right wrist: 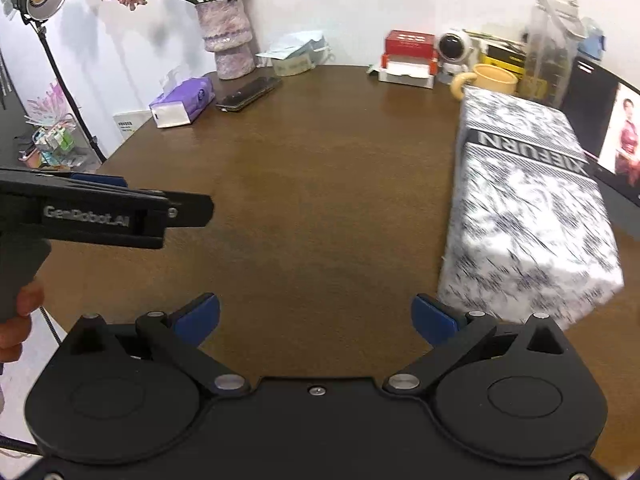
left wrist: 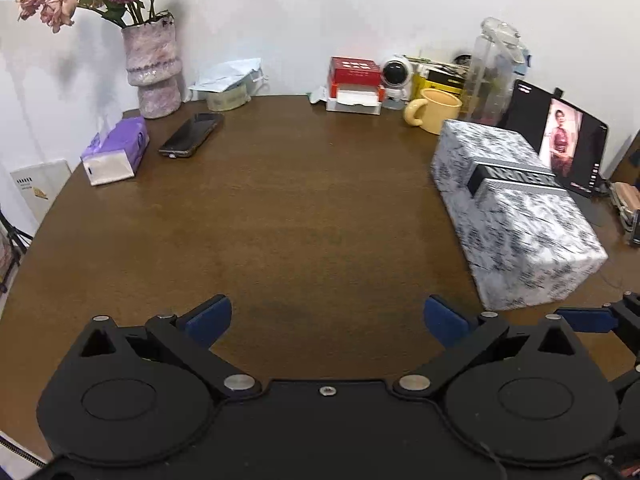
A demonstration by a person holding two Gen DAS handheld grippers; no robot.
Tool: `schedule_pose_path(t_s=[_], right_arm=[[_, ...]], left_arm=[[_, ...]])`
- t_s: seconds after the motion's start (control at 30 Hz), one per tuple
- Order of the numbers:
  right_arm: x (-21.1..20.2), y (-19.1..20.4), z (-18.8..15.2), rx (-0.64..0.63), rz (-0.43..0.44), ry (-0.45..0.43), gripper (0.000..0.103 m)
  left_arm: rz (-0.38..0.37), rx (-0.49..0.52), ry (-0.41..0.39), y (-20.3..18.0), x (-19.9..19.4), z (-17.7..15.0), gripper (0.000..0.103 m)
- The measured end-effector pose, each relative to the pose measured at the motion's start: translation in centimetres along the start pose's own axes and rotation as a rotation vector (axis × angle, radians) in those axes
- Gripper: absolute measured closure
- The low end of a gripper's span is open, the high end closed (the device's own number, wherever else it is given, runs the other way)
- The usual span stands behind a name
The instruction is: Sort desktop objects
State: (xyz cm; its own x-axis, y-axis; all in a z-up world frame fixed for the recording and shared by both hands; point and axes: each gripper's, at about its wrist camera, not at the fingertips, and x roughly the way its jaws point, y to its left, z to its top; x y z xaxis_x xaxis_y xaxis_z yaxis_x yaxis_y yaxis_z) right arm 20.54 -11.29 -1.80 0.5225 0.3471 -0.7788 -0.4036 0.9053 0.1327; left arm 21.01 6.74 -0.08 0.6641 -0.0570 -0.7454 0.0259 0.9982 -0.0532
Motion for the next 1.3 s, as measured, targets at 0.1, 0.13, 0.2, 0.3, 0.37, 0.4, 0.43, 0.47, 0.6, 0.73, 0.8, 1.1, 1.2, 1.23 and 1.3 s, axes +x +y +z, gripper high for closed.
schedule_pose_path(t_s=[0.1, 0.13, 0.2, 0.3, 0.37, 0.4, 0.43, 0.47, 0.6, 0.73, 0.8, 1.1, 1.2, 1.23, 1.3], right_arm=[[-1.5, -0.3, -1.0, 0.021, -0.015, -0.01, 0.0], [-2.0, -0.5, -1.3, 0.029, -0.022, -0.013, 0.0], [-2.8, -0.6, -1.8, 0.042, -0.03, -0.014, 0.0], [-3.8, -0.9, -2.6, 0.053, -0.031, -0.019, 0.0], [-4.2, -1.0, -3.1, 0.053, -0.037, -0.021, 0.0], [-4.4, -1.0, -3.3, 0.055, -0.038, -0.021, 0.0], [-4.6, -1.1, -3.5, 0.057, -0.039, -0.022, 0.0], [-4.7, -1.2, -3.7, 0.057, -0.04, -0.022, 0.0], [-5.2, -1.3, -4.3, 0.056, -0.042, -0.023, 0.0], [-5.7, -1.5, -4.8, 0.057, -0.045, -0.023, 0.0], [-5.8, -1.6, -5.1, 0.06, -0.043, -0.023, 0.0], [-6.4, -1.8, -5.7, 0.066, -0.041, -0.024, 0.0], [-6.5, -1.9, -5.9, 0.067, -0.042, -0.024, 0.0], [-6.5, -1.9, -5.9, 0.067, -0.041, -0.025, 0.0], [-6.6, -2.0, -5.9, 0.068, -0.04, -0.026, 0.0]], left_arm=[[0.01, -0.007, 0.004, -0.7, -1.0, -0.9, 0.0], [0.013, -0.01, 0.006, -0.9, -1.4, -1.2, 0.0], [0.011, -0.02, 0.015, -1.2, -1.9, -1.7, 0.0], [0.002, -0.034, 0.025, -1.5, -2.5, -2.4, 0.0], [0.0, -0.042, 0.027, -1.7, -2.9, -2.9, 0.0], [0.001, -0.045, 0.027, -1.9, -3.1, -3.1, 0.0], [0.002, -0.048, 0.027, -2.0, -3.2, -3.3, 0.0], [0.004, -0.051, 0.027, -2.1, -3.4, -3.5, 0.0], [-0.001, -0.066, 0.028, -2.3, -3.9, -4.0, 0.0], [-0.003, -0.067, 0.034, -2.6, -4.2, -4.4, 0.0], [-0.001, -0.063, 0.04, -2.8, -4.2, -4.6, 0.0], [0.007, -0.048, 0.064, -3.8, -4.4, -5.4, 0.0], [0.006, -0.048, 0.065, -3.9, -4.5, -5.5, 0.0], [0.007, -0.048, 0.065, -4.0, -4.5, -5.5, 0.0], [0.009, -0.046, 0.065, -4.1, -4.6, -5.5, 0.0]])
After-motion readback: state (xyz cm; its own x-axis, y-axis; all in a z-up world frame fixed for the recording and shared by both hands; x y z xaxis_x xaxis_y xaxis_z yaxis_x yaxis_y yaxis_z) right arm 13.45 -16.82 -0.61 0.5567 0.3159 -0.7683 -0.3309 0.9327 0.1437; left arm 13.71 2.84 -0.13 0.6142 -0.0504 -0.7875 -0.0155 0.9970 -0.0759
